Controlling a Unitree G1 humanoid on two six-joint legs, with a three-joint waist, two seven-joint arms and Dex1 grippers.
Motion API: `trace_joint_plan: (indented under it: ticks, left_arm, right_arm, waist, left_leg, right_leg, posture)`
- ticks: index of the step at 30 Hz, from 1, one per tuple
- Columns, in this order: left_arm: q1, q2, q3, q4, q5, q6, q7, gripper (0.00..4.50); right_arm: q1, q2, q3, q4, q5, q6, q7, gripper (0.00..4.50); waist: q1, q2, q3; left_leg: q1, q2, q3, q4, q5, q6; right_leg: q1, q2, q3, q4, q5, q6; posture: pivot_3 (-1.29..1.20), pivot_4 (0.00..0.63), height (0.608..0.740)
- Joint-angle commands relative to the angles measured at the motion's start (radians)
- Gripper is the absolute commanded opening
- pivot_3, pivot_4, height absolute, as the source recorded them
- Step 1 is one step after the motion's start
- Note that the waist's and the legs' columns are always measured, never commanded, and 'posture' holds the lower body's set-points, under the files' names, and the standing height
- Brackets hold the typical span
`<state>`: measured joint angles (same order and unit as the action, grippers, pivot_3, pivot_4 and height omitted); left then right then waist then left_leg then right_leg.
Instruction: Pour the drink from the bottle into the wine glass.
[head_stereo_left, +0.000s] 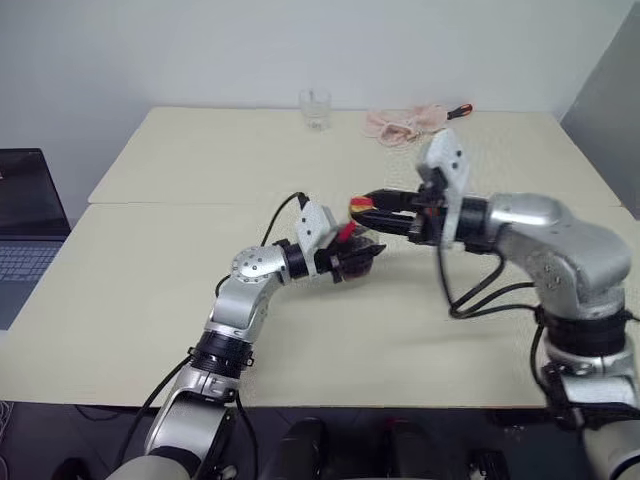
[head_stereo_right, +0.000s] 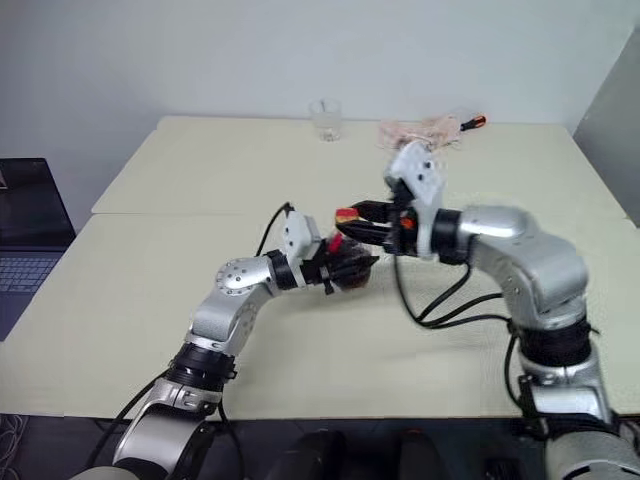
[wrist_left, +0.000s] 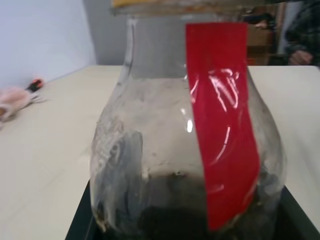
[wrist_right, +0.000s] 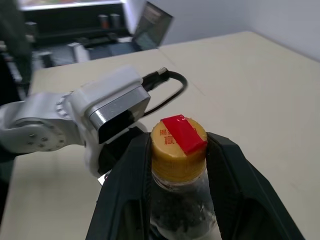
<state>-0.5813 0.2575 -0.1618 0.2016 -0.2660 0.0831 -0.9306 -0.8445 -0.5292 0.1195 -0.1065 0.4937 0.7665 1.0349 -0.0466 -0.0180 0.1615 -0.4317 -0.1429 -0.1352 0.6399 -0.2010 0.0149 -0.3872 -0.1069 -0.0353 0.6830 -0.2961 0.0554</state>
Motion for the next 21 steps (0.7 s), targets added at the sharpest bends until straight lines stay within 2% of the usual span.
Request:
trace_joint_plan:
  ticks: [1,8,12,18,21]
  left_arm:
    - [-0.021,0.005,0.034,-0.044,-0.021,0.015,0.018,1.87]
    - [0.001,0.022,0.039,-0.074,-0.022,0.029,0.02,1.81]
    - [0.005,0.024,0.041,-0.091,-0.022,0.039,0.025,1.73]
    - [0.013,0.031,0.046,-0.106,-0.022,0.049,0.027,1.66]
    - [0.014,0.032,0.048,-0.107,-0.022,0.051,0.028,1.65]
  right_arm:
    - [-0.083,0.014,0.08,0.148,-0.023,-0.195,0.238,1.22]
    - [-0.107,-0.003,0.092,0.211,-0.028,-0.257,0.368,1.22]
    - [-0.101,-0.009,0.084,0.192,-0.023,-0.257,0.379,1.22]
    - [-0.101,-0.035,0.06,0.138,0.027,-0.162,0.368,1.22]
    - [-0.105,-0.033,0.022,0.11,0.054,-0.101,0.324,2.21]
  waist:
    - [-0.01,0.0,0.0]
    - [-0.002,0.0,0.0]
    - [0.011,0.0,0.0]
    - [0.017,0.0,0.0]
    - [0.017,0.0,0.0]
  left_leg:
    - [0.0,0.001,0.0,0.0,0.0,0.0]
    - [-0.001,0.001,-0.002,0.0,0.0,-0.001]
    - [-0.001,0.0,-0.002,0.001,0.0,-0.001]
    - [-0.001,0.0,-0.002,0.001,0.0,-0.001]
    - [-0.001,0.0,-0.003,0.001,0.0,-0.001]
  right_leg:
    - [0.0,0.0,0.0,0.0,0.0,0.0]
    - [-0.001,0.0,0.0,-0.002,0.0,-0.001]
    - [-0.001,0.0,0.0,-0.001,0.0,-0.001]
    - [-0.001,-0.001,0.0,-0.001,0.0,-0.001]
    - [-0.001,-0.001,0.0,-0.001,0.0,-0.001]
  posture:
    - [0.0,0.15,0.74]
    - [0.0,0.15,0.74]
    - [0.0,0.15,0.74]
    - [0.0,0.15,0.74]
    - [0.0,0.15,0.74]
